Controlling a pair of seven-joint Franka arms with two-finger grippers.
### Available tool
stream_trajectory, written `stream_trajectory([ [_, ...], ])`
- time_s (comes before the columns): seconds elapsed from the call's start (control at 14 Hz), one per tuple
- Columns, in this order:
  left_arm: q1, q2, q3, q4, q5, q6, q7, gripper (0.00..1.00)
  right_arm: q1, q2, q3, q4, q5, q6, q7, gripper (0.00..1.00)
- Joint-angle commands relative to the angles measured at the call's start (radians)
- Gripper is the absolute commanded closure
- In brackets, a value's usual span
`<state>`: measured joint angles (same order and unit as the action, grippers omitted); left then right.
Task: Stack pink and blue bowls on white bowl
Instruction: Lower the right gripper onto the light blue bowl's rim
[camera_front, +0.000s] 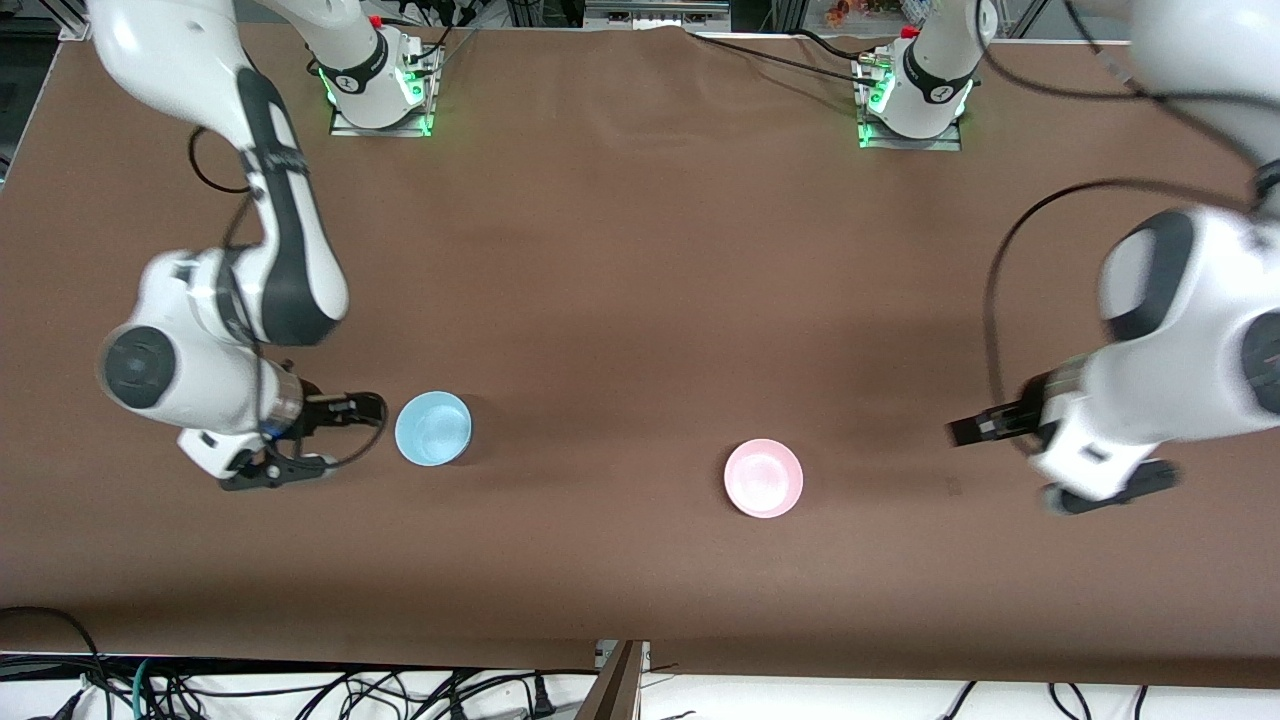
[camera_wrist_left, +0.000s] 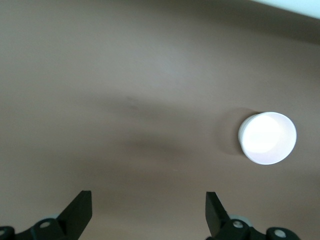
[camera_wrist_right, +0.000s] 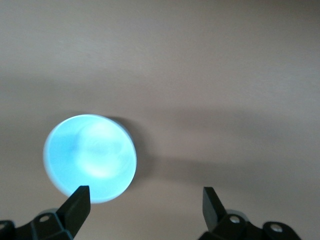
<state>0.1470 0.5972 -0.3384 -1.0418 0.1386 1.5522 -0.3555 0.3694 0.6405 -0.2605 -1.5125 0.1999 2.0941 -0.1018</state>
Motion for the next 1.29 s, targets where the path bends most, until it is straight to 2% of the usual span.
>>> stream_trajectory([
  [0.0, 0.113, -0.072, -0.002, -0.055, -0.002, -0.007, 0.186, 0.0, 0.013, -0.038, 0.004, -0.153, 0.018, 0.131, -0.007, 0.02],
  [0.14, 0.166, -0.085, -0.008, -0.057, -0.005, -0.011, 0.315, 0.0, 0.013, -0.032, 0.009, -0.156, 0.032, 0.135, -0.004, 0.1],
  [0.29, 0.172, -0.085, -0.008, -0.057, -0.005, -0.009, 0.406, 0.0, 0.016, -0.022, 0.018, -0.158, 0.053, 0.148, -0.002, 0.18],
  [0.71, 0.172, -0.086, -0.011, -0.063, -0.011, -0.027, 0.402, 0.0, 0.017, -0.002, 0.04, -0.204, 0.073, 0.237, -0.002, 0.37],
  [0.93, 0.169, -0.085, -0.01, -0.063, -0.002, -0.027, 0.397, 0.0, 0.019, -0.002, 0.041, -0.207, 0.075, 0.238, 0.001, 0.55],
  [1.21, 0.166, -0.085, -0.01, -0.061, -0.001, -0.027, 0.392, 0.0, 0.017, -0.001, 0.049, -0.207, 0.075, 0.238, 0.002, 0.7],
])
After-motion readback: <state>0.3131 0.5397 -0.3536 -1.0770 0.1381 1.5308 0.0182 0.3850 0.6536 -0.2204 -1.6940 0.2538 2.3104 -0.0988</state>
